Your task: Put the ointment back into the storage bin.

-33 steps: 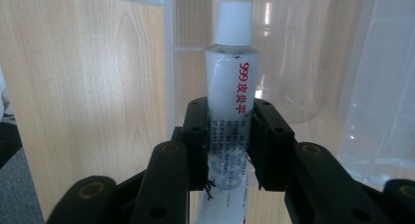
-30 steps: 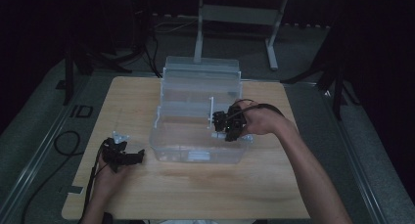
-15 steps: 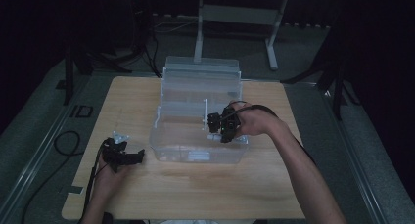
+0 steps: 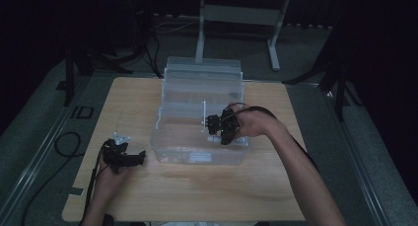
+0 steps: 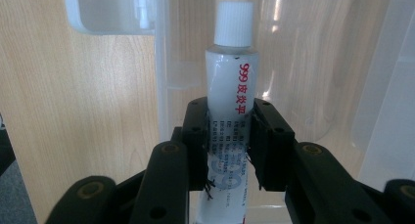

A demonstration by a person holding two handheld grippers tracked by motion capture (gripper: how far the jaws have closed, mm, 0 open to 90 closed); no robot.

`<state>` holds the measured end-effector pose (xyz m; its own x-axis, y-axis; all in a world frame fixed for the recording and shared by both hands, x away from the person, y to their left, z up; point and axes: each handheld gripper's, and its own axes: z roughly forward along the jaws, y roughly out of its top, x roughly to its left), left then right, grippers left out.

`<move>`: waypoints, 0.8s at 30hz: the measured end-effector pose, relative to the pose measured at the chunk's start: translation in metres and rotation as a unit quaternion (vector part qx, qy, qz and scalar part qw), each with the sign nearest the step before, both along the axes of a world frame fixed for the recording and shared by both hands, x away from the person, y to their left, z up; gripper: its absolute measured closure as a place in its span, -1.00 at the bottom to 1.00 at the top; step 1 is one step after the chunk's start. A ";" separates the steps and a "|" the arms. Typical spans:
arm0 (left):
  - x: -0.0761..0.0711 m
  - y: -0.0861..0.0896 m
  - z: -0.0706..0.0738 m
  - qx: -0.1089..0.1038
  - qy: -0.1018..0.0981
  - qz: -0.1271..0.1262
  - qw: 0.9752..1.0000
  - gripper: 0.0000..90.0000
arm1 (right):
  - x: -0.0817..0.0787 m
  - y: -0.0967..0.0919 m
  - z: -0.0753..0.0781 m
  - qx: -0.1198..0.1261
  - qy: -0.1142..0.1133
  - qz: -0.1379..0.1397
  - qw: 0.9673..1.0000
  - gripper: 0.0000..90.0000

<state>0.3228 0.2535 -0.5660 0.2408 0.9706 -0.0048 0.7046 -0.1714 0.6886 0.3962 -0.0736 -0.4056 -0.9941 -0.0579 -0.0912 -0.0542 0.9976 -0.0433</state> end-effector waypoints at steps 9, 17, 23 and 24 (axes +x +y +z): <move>0.000 0.000 0.000 0.001 0.001 -0.001 1.000 -0.94 | 0.005 -0.002 0.000 0.002 -0.002 -0.015 1.000 0.15; 0.000 0.000 0.000 0.000 0.000 0.000 1.000 -0.94 | 0.002 -0.014 0.014 0.024 -0.024 -0.027 0.999 -0.07; 0.000 0.000 0.000 0.000 0.000 -0.001 1.000 -0.94 | -0.008 -0.028 0.024 0.049 -0.034 -0.036 0.998 -0.13; 0.000 0.000 0.000 0.001 0.001 -0.001 1.000 -0.94 | -0.010 -0.032 0.025 0.056 -0.038 -0.038 0.997 -0.13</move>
<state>0.3227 0.2536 -0.5659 0.2426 0.9701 -0.0037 0.7050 -0.1737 0.6876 0.3859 -0.1058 -0.3803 -0.9854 0.0317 -0.1673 0.0207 0.9975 0.0670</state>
